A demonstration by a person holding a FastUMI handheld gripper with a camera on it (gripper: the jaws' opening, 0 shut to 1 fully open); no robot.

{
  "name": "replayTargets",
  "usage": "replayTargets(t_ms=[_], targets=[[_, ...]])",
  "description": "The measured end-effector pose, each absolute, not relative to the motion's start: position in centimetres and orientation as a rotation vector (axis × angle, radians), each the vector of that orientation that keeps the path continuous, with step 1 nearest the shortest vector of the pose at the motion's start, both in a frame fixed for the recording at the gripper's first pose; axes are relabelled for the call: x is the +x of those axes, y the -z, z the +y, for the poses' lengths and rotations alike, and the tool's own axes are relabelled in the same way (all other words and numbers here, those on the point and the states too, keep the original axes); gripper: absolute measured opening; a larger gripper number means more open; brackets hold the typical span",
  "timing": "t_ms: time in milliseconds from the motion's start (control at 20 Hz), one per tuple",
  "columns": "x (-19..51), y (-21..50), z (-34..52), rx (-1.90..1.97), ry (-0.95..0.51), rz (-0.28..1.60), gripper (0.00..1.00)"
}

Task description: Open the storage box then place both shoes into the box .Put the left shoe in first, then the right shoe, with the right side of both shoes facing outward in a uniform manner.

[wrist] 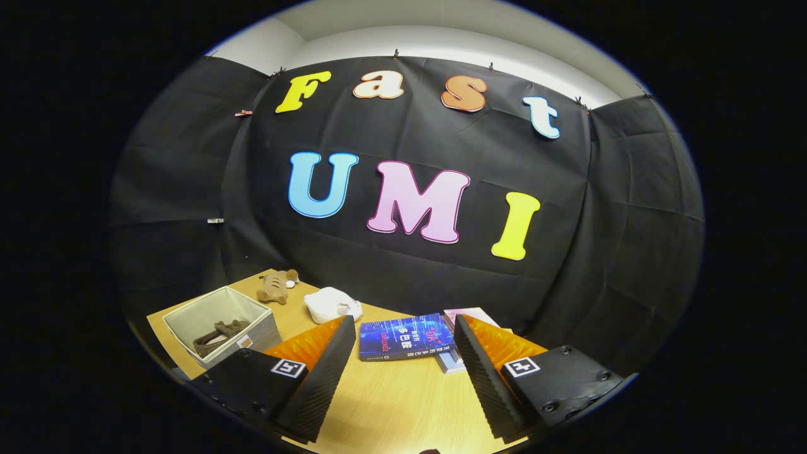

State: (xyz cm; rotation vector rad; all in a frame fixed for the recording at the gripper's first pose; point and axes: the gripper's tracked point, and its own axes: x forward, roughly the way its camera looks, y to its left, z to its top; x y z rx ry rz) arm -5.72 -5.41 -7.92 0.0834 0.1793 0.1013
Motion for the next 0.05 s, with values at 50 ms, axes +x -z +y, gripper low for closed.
replayTargets(t_ms=[50], targets=[[-5.75,8.12,-5.64,0.082,-0.101,0.182,0.98]])
